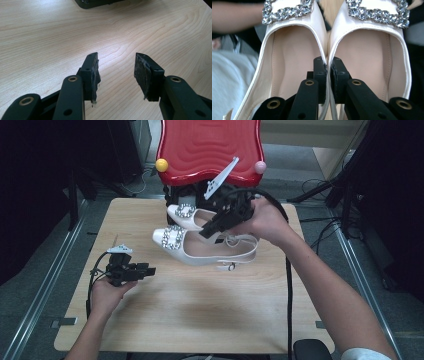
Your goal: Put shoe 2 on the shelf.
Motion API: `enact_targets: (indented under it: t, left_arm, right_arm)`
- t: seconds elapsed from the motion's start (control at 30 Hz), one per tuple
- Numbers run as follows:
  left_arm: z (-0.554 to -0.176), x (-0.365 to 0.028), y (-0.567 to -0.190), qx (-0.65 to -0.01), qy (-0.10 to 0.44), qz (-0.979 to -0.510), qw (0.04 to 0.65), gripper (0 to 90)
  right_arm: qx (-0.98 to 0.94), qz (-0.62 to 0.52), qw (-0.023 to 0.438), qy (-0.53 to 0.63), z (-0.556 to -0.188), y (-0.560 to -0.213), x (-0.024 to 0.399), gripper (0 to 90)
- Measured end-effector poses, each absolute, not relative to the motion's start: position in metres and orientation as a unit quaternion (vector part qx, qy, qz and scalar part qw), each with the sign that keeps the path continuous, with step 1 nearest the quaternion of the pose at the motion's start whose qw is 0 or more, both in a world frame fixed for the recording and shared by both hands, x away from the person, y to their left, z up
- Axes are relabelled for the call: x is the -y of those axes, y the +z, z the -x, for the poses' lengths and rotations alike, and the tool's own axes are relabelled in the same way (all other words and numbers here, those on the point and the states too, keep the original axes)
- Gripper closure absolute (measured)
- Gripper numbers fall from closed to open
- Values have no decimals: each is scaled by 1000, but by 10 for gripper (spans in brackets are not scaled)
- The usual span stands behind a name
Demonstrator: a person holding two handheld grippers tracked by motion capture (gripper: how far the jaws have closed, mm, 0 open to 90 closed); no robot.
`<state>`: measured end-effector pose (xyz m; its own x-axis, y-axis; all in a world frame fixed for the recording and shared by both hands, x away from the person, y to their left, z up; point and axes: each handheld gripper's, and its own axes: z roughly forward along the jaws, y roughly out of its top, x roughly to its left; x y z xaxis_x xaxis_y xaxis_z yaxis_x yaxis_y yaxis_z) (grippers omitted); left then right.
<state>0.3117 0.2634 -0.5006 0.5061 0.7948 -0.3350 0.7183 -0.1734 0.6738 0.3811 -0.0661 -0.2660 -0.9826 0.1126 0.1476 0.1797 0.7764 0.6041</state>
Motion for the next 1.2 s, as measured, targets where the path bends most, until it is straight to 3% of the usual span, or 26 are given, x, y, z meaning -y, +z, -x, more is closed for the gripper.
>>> enact_targets:
  t: [0.43, 0.63, 1.2]
  left_arm:
    - [-312, -261, -501, -493, 46, -767, 409, 545]
    - [-314, -257, -501, -486, 46, -770, 410, 545]
    - [-318, -249, -502, -463, 37, -788, 405, 543]
  right_arm:
    - [849, 253, 44, -463, -406, -186, 95, 858]
    - [800, 331, 8, -500, -430, -160, 109, 858]
    - [680, 487, -49, -545, -493, -149, 101, 858]
